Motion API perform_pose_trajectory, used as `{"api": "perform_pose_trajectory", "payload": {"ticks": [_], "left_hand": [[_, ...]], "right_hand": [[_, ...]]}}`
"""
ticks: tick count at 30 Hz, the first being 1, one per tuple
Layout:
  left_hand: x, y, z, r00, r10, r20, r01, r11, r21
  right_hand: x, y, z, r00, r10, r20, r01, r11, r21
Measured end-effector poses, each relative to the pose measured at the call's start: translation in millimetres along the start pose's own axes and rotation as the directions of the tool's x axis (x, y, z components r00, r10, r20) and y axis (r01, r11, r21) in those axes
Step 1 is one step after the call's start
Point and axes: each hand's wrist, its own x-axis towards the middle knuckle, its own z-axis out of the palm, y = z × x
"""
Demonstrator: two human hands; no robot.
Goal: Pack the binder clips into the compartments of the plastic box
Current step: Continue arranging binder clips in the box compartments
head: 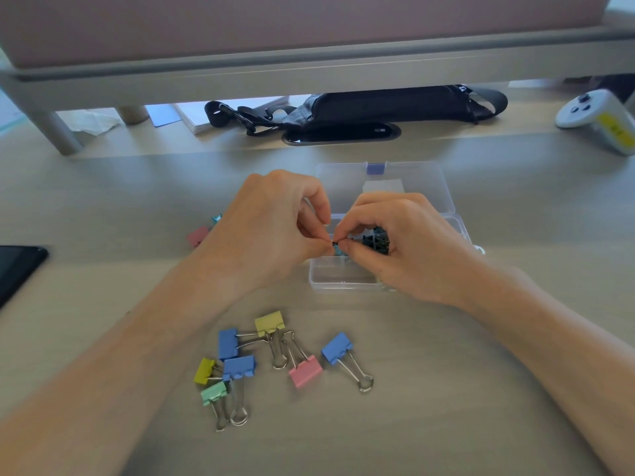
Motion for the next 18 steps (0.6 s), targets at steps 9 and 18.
{"api": "perform_pose_trajectory", "payload": {"ticks": [9,18], "left_hand": [[10,0,0,0.998,0.02,0.061,-0.023,0.999,0.041],[25,1,-5,0.984,0.029,0.178,-0.042,0.997,0.07]], "right_hand": [[-2,-1,-3,1.0,-0.008,0.008,0.008,1.0,0.031],[-4,-11,-7,1.0,0.025,0.003,-0.025,0.999,-0.04]]}}
